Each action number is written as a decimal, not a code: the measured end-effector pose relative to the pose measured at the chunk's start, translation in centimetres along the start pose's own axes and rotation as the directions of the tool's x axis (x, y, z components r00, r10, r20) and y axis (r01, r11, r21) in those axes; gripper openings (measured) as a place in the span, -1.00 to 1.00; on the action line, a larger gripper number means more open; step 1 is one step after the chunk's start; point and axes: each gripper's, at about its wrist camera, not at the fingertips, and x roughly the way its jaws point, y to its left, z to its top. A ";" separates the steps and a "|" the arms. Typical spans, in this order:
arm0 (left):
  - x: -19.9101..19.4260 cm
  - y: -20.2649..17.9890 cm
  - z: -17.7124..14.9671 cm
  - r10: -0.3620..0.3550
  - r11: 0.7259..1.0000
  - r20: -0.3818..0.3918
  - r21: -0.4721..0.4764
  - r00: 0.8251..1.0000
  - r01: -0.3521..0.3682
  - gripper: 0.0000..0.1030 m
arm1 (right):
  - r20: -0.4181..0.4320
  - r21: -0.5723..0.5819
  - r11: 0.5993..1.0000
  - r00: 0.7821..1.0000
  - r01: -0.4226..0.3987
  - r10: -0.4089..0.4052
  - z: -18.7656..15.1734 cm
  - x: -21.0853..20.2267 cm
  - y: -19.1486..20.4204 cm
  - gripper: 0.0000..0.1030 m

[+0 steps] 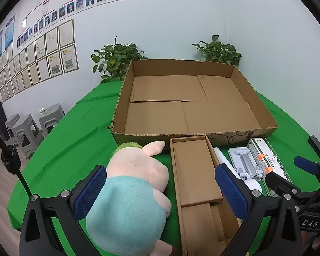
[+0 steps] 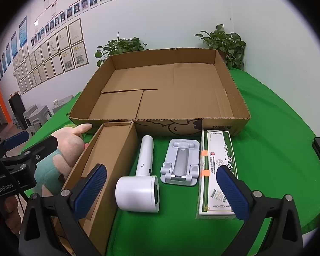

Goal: Organize objects
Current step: 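Close the left gripper on the plush pig's teal body, then lift the plush pig with the left gripper and carry it over the large box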

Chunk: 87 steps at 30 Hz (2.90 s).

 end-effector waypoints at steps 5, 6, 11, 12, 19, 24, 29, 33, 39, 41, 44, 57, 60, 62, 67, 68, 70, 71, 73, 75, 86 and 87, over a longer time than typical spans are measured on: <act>1.4 0.1 0.6 0.002 1.000 -0.023 0.005 1.000 -0.002 0.99 | -0.016 -0.005 1.000 1.000 -0.022 0.022 0.1 1.7 -0.1 0.99; 1.6 0.1 0.7 0.002 1.000 -0.026 0.008 1.000 -0.002 0.99 | -0.017 -0.004 1.000 1.000 -0.022 0.021 0.1 1.9 -0.1 0.99; 2.8 -0.1 0.9 -0.013 1.000 -0.043 0.017 0.999 0.014 0.99 | -0.024 0.000 1.000 1.000 -0.004 0.004 0.1 2.6 -0.5 0.99; 3.1 -0.1 1.0 -0.018 1.000 -0.050 0.020 0.999 0.019 0.99 | -0.028 0.003 1.000 1.000 -0.001 0.001 0.1 2.7 -0.7 0.99; 4.0 -0.6 1.2 -0.040 0.999 -0.063 0.024 0.997 0.042 0.99 | -0.038 0.016 1.000 0.999 0.019 -0.018 -0.1 2.9 -1.4 0.99; 4.2 -0.3 1.3 -0.046 0.999 -0.066 0.017 0.997 0.047 0.99 | -0.039 0.014 1.000 0.999 0.023 -0.023 -0.2 2.9 -1.5 0.99; 4.4 0.0 1.1 -0.038 0.999 -0.084 0.016 0.996 0.039 0.99 | -0.043 0.015 1.000 0.999 0.021 -0.020 -0.2 3.0 -1.4 0.99; 4.3 0.0 1.0 -0.047 0.999 -0.084 0.017 0.995 0.049 0.99 | -0.042 0.002 1.000 0.999 0.026 -0.026 -0.2 2.9 -1.2 0.99; 4.1 -0.1 0.7 -0.061 0.998 -0.081 0.010 0.995 0.062 0.99 | -0.042 -0.005 0.999 0.999 0.033 -0.034 -0.2 2.8 -1.0 0.99; 3.9 0.1 0.7 -0.066 0.998 -0.078 0.006 0.995 0.066 0.99 | -0.043 -0.007 0.999 0.998 0.038 -0.038 -0.2 2.8 -0.9 0.99; 3.8 0.2 0.6 -0.072 0.997 -0.076 0.001 0.995 0.072 0.99 | -0.046 -0.011 0.999 0.998 0.042 -0.042 -0.3 2.7 -0.7 0.99; 2.2 2.8 0.6 -0.086 0.996 -0.069 -0.030 0.994 0.085 0.99 | -0.014 -0.095 0.994 0.998 0.057 -0.059 -0.1 1.5 1.5 0.98; 1.2 4.7 0.8 -0.104 0.993 -0.060 -0.068 0.993 0.100 0.99 | 0.044 -0.178 0.984 0.999 0.029 -0.022 0.6 -0.1 2.8 0.99; 0.0 6.4 0.8 -0.104 0.992 -0.038 -0.082 0.994 0.101 0.99 | 0.097 -0.268 0.963 0.994 -0.021 0.049 1.3 -1.6 4.2 0.99; -1.7 10.2 -0.1 -0.163 0.980 -0.050 -0.124 0.985 0.156 0.99 | 0.127 -0.446 0.845 0.914 -0.295 0.386 2.4 -5.4 8.1 0.99; -1.7 10.8 -0.6 -0.175 0.978 -0.065 -0.131 0.982 0.165 0.99 | 0.101 -0.443 0.818 0.886 -0.367 0.452 2.7 -5.6 8.7 0.99; -1.1 11.6 -1.7 -0.223 0.965 -0.101 -0.162 0.969 0.206 0.99 | 0.054 -0.414 0.773 0.834 -0.481 0.549 3.2 -5.6 9.6 0.99; -0.6 12.0 -2.4 -0.252 0.956 -0.123 -0.188 0.960 0.227 0.99 | 0.025 -0.386 0.748 0.804 -0.541 0.594 3.5 -5.3 10.0 0.99; 0.4 12.7 -3.7 -0.299 0.938 -0.157 -0.230 0.941 0.260 0.97 | -0.019 -0.329 0.714 0.760 -0.618 0.649 3.9 -4.5 10.6 0.99; 1.2 13.0 -4.9 -0.336 0.924 -0.178 -0.256 0.925 0.286 0.87 | -0.067 -0.271 0.688 0.726 -0.673 0.684 4.1 -3.4 11.3 0.99; 0.8 13.5 -8.2 -0.410 0.895 -0.157 -0.258 0.899 0.363 0.33 | -0.235 -0.062 0.752 0.741 -0.657 0.629 4.0 3.6 13.7 0.99; 0.7 13.5 -8.3 -0.411 0.893 -0.152 -0.266 0.899 0.364 0.31 | -0.259 -0.048 0.753 0.736 -0.657 0.626 3.8 4.2 14.1 0.99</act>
